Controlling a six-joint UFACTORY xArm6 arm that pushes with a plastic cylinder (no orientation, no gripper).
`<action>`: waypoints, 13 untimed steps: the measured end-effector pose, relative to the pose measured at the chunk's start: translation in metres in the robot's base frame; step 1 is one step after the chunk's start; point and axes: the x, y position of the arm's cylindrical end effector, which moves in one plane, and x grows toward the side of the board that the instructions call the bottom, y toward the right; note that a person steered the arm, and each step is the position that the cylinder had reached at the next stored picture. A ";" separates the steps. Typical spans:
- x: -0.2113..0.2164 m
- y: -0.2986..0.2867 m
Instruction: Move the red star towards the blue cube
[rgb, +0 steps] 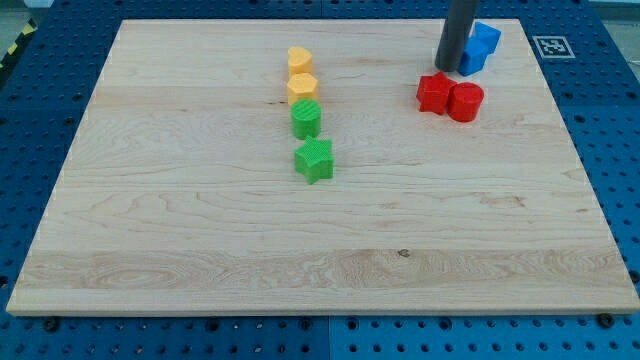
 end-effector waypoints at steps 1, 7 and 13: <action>0.000 0.003; 0.091 -0.066; 0.091 -0.042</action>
